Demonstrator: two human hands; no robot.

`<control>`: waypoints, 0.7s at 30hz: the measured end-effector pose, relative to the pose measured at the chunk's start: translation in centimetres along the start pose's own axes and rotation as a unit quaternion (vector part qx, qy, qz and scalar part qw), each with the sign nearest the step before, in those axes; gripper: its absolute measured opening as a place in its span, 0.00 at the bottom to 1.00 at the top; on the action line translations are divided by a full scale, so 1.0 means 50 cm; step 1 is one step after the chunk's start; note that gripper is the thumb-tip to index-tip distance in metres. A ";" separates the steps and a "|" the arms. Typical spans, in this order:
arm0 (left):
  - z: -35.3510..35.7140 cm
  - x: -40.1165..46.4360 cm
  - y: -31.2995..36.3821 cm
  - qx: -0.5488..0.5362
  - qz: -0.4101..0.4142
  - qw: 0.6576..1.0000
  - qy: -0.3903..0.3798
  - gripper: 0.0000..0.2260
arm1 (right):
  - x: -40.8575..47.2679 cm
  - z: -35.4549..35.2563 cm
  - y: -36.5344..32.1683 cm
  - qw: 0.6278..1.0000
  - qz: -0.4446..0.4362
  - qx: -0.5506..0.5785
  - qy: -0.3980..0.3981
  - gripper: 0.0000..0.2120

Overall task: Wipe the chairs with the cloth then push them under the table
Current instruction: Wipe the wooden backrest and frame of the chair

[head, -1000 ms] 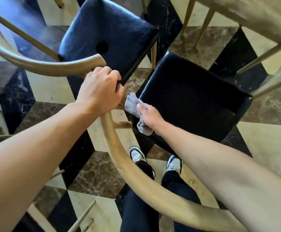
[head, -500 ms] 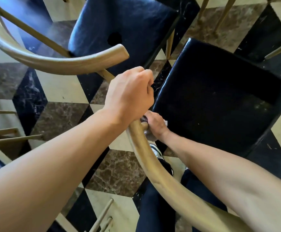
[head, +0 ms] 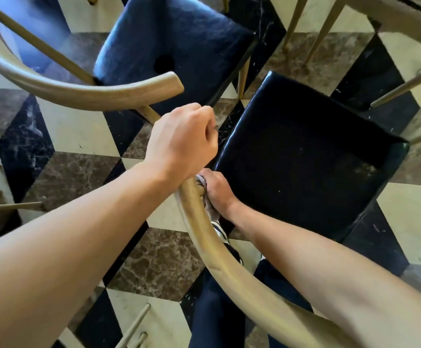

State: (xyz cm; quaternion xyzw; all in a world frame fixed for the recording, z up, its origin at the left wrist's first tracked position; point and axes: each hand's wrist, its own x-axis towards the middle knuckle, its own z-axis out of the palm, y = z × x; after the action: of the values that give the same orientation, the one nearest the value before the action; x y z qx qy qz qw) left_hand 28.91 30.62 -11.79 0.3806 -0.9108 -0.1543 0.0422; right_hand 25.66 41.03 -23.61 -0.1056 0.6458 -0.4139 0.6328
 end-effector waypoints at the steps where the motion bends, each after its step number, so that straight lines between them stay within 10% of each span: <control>1: 0.005 -0.001 -0.003 -0.002 -0.003 1.000 0.006 0.09 | 0.033 -0.006 0.029 1.000 0.017 -0.011 0.009 0.21; 8: 0.012 0.000 -0.013 -0.040 -0.013 0.999 -0.006 0.08 | 0.092 -0.016 0.047 0.991 0.070 -0.107 -0.030 0.17; 21: 0.011 -0.008 -0.018 -0.143 -0.204 0.968 0.011 0.14 | -0.185 -0.015 -0.085 0.983 0.035 0.179 -0.029 0.22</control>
State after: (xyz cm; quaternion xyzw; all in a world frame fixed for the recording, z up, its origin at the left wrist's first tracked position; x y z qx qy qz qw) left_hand 29.67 30.43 -12.56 0.5503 -0.7816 -0.2845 0.0736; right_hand 24.98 44.75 -14.15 0.0205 0.5461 -0.4970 0.6741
